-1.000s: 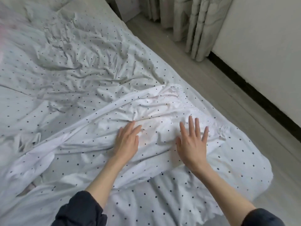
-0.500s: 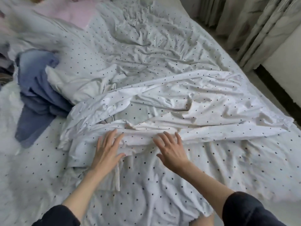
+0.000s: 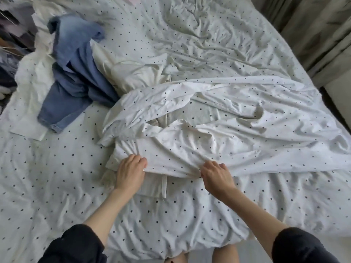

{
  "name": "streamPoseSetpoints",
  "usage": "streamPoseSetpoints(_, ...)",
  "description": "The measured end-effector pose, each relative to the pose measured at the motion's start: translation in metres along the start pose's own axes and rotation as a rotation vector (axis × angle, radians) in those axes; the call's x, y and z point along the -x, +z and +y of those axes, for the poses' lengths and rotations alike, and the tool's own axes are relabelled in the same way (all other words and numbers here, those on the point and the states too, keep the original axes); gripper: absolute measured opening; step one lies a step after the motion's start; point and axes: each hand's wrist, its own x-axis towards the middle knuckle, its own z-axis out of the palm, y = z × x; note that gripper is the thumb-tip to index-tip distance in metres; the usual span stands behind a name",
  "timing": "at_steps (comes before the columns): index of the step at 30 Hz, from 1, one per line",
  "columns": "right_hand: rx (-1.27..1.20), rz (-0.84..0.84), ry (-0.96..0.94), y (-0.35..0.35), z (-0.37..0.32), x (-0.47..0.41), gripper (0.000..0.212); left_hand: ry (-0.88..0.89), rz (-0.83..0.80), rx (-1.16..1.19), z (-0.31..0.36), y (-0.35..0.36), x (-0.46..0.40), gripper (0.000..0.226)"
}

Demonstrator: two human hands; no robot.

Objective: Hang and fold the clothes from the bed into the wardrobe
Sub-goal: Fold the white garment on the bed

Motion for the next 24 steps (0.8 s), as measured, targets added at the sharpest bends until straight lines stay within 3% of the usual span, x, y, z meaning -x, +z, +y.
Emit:
streamPoseSetpoints(3, 0.014, -0.076, 0.027, -0.004, -0.012, 0.015, 0.015, 0.059, 0.008, -0.01, -0.003, 0.011, 0.039, 0.04)
streamPoseSetpoints(6, 0.112, -0.162, 0.066, -0.006, -0.009, 0.01, 0.023, -0.02, 0.057, -0.057, -0.023, 0.016, 0.047, 0.041)
streamPoseSetpoints(9, 0.154, -0.051, 0.059, -0.004, -0.017, 0.007, 0.021, -0.12, 0.08, -0.025, -0.042, 0.008, 0.037, 0.052)
streamPoseSetpoints(12, 0.17, 0.023, 0.025, 0.004, -0.032, 0.004, 0.058, -0.118, 0.143, 0.051, -0.052, -0.003, 0.03, 0.044)
streamPoseSetpoints(15, 0.155, 0.078, -0.061, 0.006, -0.063, -0.003, 0.073, -0.075, 0.287, 0.07, -0.055, -0.01, 0.046, 0.029)
streamPoseSetpoints(17, 0.14, 0.125, -0.074, 0.005, -0.083, -0.011, 0.07, -0.042, 0.393, 0.07, -0.054, -0.019, 0.055, 0.022)
streamPoseSetpoints(20, 0.031, 0.282, -0.129, 0.0, -0.095, -0.022, 0.049, -0.026, 0.526, 0.046, -0.058, -0.038, 0.059, 0.029)
streamPoseSetpoints(24, -0.1, 0.446, -0.212, -0.012, -0.084, -0.006, 0.038, -0.113, 0.578, 0.064, -0.072, -0.053, 0.072, 0.035)
